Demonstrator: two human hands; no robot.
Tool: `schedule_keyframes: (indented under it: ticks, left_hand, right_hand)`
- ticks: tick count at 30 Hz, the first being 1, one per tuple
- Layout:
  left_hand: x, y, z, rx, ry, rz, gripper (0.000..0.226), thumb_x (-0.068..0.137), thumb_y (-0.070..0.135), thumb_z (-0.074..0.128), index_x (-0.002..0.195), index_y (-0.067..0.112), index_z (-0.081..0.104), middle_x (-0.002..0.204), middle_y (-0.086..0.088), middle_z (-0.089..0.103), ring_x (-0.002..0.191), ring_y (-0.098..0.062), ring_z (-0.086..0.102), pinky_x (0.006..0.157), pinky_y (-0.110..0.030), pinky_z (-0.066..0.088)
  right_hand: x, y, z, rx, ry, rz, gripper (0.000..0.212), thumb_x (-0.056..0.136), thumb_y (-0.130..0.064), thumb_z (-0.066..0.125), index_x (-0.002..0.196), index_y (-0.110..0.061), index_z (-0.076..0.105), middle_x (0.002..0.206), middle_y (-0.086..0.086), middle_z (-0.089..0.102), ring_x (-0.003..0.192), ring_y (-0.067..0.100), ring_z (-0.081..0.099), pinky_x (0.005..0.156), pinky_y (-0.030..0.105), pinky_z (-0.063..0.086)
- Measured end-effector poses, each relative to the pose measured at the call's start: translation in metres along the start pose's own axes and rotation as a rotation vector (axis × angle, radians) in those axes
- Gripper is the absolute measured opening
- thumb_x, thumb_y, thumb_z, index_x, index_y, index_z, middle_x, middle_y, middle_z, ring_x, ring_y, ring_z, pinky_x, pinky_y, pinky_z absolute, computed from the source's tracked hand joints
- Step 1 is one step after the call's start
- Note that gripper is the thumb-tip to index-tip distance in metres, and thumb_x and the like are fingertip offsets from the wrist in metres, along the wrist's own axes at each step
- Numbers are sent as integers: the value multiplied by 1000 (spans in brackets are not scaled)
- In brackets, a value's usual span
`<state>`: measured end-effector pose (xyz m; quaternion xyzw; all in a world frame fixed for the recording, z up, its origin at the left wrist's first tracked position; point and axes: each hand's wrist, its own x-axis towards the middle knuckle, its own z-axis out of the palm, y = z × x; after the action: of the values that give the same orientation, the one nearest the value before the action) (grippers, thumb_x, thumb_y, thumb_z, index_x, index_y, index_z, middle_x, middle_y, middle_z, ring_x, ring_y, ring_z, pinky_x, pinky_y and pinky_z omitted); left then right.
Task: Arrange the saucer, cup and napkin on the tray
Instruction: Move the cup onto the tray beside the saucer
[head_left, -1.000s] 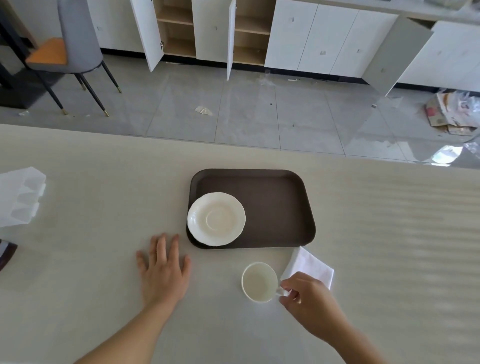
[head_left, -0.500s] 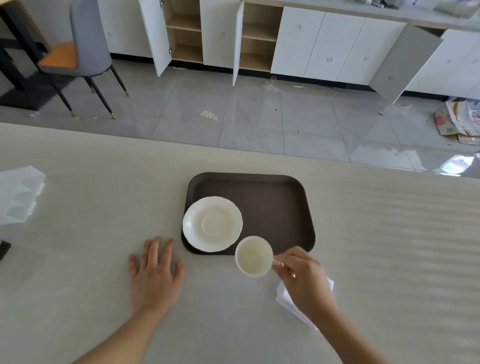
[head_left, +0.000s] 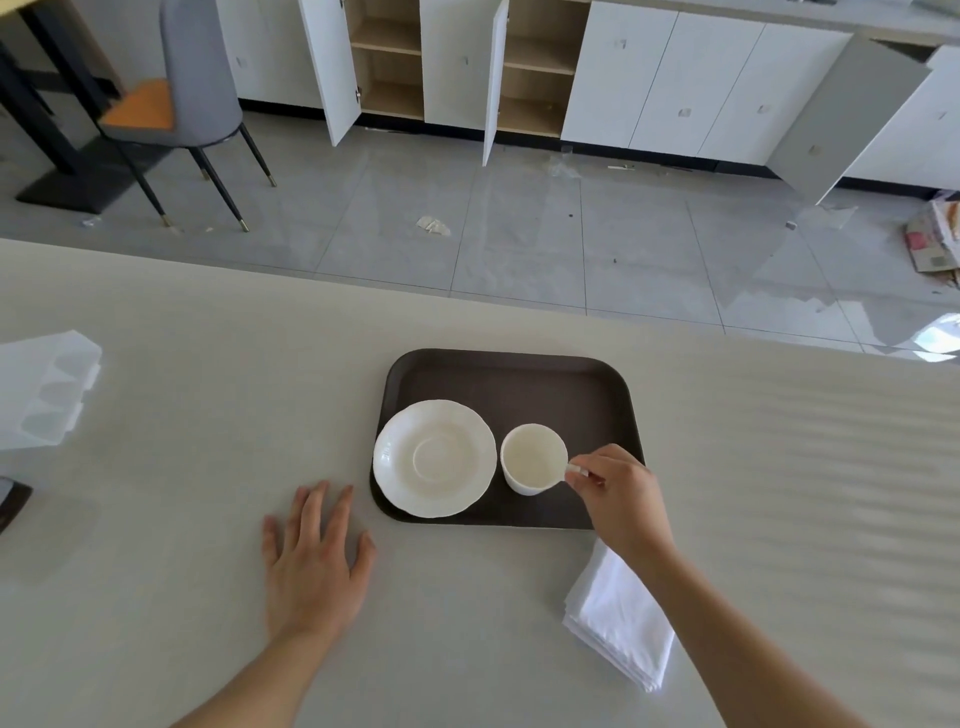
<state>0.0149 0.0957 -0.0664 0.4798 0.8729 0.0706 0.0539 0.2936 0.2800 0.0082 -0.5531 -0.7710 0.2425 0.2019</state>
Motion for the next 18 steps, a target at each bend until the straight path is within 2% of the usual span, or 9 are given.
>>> schedule_keyframes:
  ticks: [9, 15, 18]
  left_hand:
    - [0, 0, 1, -1, 17, -1, 61, 85, 44, 34, 140, 21, 48, 150, -9, 39, 144, -27, 30, 118, -57, 16]
    - [0, 0, 1, -5, 34, -2, 60, 85, 44, 34, 139, 21, 49, 150, -9, 39, 143, -27, 31, 119, -56, 15]
    - [0, 1, 1, -6, 36, -3, 60, 85, 43, 36, 139, 21, 49, 150, -9, 39, 142, -27, 31, 119, -56, 16]
  right_hand:
    - [9, 7, 6, 15, -33, 8, 11, 87, -13, 74, 97, -12, 79, 89, 4, 66, 75, 21, 60, 67, 29, 51]
    - [14, 9, 10, 25, -52, 50, 13, 90, -14, 70, 101, -13, 77, 93, 0, 63, 78, 17, 58, 66, 22, 45]
    - [14, 10, 11, 23, -60, 69, 15, 91, -17, 69, 103, -14, 76, 95, -1, 62, 79, 15, 58, 67, 22, 46]
